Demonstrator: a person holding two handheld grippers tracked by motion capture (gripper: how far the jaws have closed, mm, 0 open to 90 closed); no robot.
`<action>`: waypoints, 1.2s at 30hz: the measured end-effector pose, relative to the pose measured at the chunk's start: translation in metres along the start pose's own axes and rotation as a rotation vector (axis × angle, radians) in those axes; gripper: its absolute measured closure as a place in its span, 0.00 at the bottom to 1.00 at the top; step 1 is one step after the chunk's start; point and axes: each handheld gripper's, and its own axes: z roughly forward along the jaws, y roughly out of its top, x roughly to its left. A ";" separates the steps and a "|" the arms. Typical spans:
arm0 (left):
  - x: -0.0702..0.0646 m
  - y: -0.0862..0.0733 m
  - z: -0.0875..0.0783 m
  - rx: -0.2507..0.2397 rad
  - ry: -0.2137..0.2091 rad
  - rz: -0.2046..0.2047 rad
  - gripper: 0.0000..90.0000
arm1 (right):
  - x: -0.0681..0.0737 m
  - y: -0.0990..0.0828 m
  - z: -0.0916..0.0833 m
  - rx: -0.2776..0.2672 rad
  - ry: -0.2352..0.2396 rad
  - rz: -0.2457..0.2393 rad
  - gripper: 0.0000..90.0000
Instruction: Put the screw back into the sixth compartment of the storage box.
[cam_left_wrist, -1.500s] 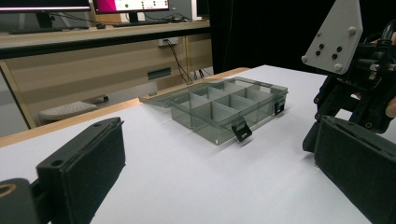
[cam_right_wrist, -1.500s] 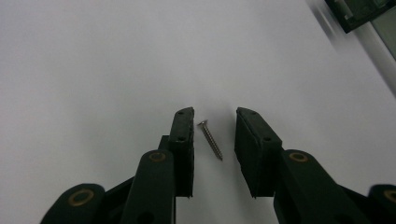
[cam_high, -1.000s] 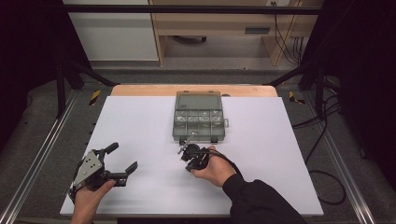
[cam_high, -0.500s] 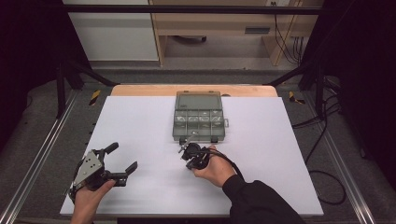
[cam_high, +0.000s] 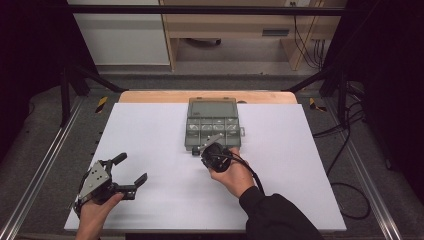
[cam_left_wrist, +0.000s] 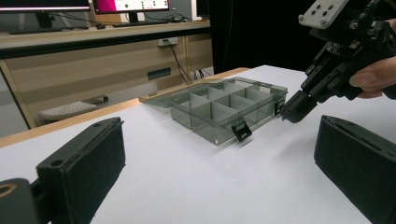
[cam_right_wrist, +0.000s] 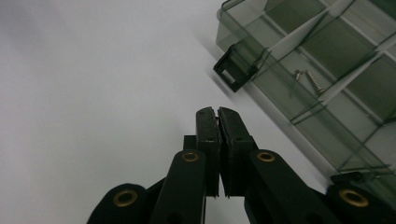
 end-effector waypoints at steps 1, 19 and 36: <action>0.000 0.000 0.000 0.000 0.000 0.000 0.02 | 0.000 0.000 -0.001 -0.007 -0.009 0.009 0.97; 0.000 0.000 0.000 0.001 0.000 0.002 0.02 | -0.018 0.001 -0.012 -0.123 -0.088 0.063 0.97; -0.001 0.000 0.000 -0.004 0.000 -0.004 0.02 | -0.026 0.005 -0.008 -0.237 -0.110 0.163 0.97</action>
